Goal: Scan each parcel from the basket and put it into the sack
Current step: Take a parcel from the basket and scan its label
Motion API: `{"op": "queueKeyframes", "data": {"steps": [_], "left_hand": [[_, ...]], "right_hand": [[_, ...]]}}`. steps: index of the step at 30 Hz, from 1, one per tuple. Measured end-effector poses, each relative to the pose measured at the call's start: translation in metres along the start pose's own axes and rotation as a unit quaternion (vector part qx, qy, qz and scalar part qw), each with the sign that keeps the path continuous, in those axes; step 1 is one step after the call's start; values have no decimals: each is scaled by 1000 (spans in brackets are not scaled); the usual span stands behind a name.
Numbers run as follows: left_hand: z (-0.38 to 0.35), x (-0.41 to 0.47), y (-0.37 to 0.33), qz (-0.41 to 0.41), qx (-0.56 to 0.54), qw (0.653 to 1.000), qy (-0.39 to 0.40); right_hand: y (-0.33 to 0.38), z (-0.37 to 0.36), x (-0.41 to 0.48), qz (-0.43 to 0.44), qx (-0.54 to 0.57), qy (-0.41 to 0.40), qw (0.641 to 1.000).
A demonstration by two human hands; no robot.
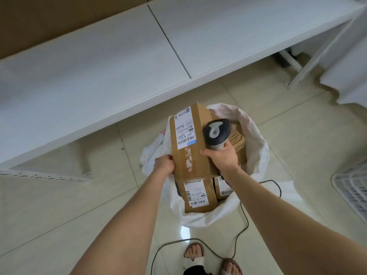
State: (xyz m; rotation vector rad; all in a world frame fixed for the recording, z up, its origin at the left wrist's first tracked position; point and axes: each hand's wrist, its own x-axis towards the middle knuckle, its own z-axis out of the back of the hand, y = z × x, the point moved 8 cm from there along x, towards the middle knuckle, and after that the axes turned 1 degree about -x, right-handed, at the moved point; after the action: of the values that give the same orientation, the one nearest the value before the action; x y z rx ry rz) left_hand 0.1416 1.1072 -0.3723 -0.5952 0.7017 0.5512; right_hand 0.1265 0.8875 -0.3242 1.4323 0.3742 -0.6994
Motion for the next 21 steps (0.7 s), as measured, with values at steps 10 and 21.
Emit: {"op": "queueKeyframes", "data": {"steps": [10,21], "left_hand": [[-19,44,18,48,-19,998,-44],[10,71,30,16,-150,962,-227]], "right_hand": [[-36,-7,25,47,-54,2,997],[-53,-10,47,35,-28,10,999]]}}
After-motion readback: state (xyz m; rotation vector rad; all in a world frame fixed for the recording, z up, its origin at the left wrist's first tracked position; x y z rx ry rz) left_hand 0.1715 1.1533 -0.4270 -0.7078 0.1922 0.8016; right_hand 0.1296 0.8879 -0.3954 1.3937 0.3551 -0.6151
